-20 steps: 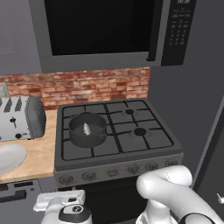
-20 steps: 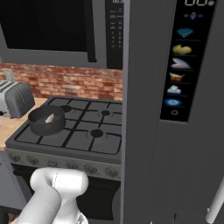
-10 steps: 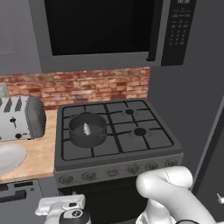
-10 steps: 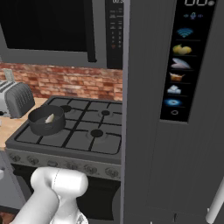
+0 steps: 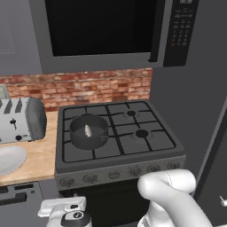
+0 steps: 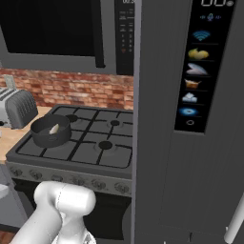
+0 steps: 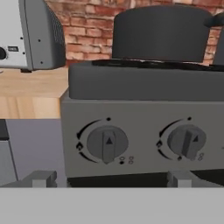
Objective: Retrieve the frozen meat and place it in the pot on a burner. Then turn the burner on.
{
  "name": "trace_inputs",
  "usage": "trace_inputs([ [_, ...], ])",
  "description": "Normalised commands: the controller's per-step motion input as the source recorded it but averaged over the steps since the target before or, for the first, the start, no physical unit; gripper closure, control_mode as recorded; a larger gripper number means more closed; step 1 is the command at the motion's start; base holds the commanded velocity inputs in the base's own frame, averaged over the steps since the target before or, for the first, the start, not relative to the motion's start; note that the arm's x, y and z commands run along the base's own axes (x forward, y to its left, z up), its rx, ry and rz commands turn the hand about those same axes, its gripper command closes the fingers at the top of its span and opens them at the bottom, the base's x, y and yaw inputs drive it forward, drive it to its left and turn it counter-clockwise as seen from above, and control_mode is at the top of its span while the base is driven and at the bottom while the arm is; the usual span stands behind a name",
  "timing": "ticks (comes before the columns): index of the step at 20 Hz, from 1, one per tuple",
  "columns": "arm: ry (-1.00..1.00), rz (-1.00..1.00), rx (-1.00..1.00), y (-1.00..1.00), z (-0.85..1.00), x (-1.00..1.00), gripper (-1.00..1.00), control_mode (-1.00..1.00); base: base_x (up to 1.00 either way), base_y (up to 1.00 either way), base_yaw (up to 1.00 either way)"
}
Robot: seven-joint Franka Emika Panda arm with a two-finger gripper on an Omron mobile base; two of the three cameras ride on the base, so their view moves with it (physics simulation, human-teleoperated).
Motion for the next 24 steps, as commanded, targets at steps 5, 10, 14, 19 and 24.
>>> trace_inputs([
  [5, -0.03, 0.00, 0.00, 0.00, -0.07, 0.21, -1.00, -1.00, 0.00, 0.00, 0.00],
  [10, -0.08, 0.00, 0.00, 0.00, -0.03, 0.16, -1.00, -1.00, 0.00, 0.00, 0.00],
  [14, -0.08, 0.00, 0.00, 0.00, -0.04, 0.15, -1.00, -1.00, 0.00, 0.00, 0.00],
  [19, -0.04, 0.00, 0.00, 0.00, -0.07, 0.13, -1.00, -1.00, 0.00, 0.00, 0.00],
  [24, 0.00, 0.00, 0.00, 0.00, -0.09, 0.15, -1.00, -1.00, 0.00, 0.00, 0.00],
])
